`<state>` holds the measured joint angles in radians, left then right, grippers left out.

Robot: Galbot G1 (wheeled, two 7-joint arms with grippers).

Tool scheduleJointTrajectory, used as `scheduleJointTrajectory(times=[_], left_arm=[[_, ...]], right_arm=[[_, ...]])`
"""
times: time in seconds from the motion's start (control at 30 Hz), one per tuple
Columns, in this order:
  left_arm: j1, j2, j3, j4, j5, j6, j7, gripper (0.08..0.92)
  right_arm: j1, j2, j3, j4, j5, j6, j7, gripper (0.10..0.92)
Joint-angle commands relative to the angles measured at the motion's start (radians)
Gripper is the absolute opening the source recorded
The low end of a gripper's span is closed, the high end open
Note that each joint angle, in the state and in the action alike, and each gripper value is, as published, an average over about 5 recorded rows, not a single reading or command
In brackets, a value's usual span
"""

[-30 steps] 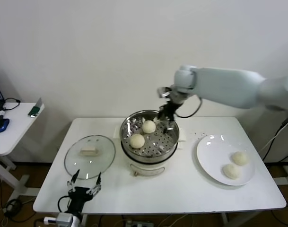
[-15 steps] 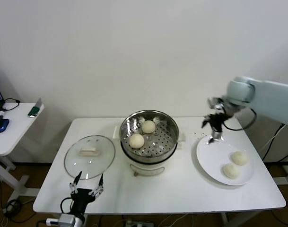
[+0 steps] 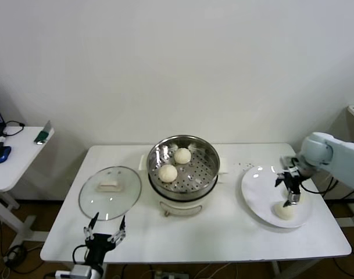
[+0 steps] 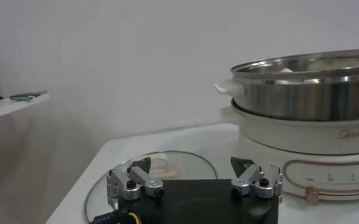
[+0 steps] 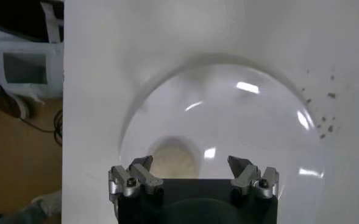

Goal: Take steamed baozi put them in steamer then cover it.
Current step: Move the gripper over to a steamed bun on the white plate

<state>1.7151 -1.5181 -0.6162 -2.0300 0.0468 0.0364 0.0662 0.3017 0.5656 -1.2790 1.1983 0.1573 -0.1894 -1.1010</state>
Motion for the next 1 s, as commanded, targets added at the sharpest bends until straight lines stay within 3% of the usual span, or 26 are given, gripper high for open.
scheduleJointTrajectory(times=[0.03, 0.6, 1.0], left_arm=[[-0.004, -0.008, -0.003, -0.002, 0.001, 0.007, -0.001, 0.823], [-0.006, -0.005, -0.009, 0.012, 0.005, 0.006, -0.002, 0.823], [-0.002, -0.005, -0.010, 0.013, 0.008, 0.002, -0.002, 0.823]], right_arm=[[-0.203, -0.012, 0.173, -0.079, -0.129, 0.020, -0.007, 0.823], [-0.223, 0.029, 0.176, -0.112, -0.137, 0.045, -0.008, 0.820], [-0.172, 0.047, 0.152, -0.136, -0.129, 0.073, -0.008, 0.702]])
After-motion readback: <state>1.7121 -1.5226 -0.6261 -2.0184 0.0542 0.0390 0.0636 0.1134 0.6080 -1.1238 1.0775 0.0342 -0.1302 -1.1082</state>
